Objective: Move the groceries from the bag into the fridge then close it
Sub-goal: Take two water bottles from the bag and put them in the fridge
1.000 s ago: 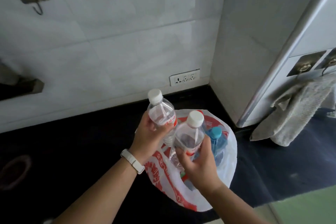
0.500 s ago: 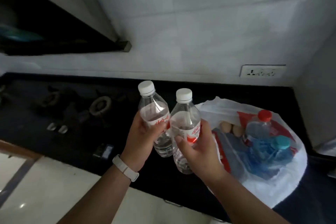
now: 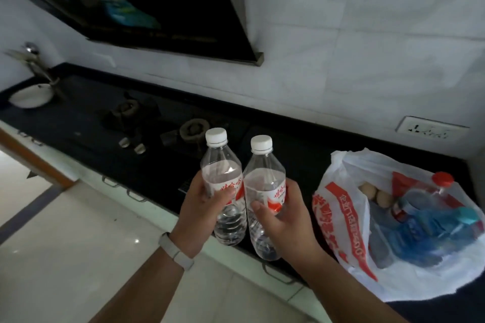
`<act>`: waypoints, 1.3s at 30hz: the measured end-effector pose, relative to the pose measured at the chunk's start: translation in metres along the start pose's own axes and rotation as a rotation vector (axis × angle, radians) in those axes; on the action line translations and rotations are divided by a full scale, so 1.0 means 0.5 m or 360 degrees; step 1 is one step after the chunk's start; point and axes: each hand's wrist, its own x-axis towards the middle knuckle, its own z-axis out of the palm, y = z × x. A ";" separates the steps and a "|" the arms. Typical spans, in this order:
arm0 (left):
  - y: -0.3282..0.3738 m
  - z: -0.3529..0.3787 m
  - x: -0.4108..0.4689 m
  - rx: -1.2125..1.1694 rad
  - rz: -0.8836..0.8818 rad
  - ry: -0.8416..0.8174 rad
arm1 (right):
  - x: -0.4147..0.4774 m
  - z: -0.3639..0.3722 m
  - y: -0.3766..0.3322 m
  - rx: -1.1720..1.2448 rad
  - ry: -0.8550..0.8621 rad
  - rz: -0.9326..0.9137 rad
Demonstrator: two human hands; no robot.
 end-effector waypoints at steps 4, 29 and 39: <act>-0.003 -0.122 -0.058 -0.0085 0.0031 0.0092 | -0.046 0.113 -0.009 -0.0016 -0.0060 0.0025; -0.033 -0.788 -0.577 0.0059 -0.0034 0.1763 | -0.174 0.902 -0.069 -0.0324 -0.1337 -0.0264; -0.013 -0.937 -0.559 0.0235 -0.0169 0.2313 | -0.053 1.176 -0.059 -0.0191 -0.1896 -0.0330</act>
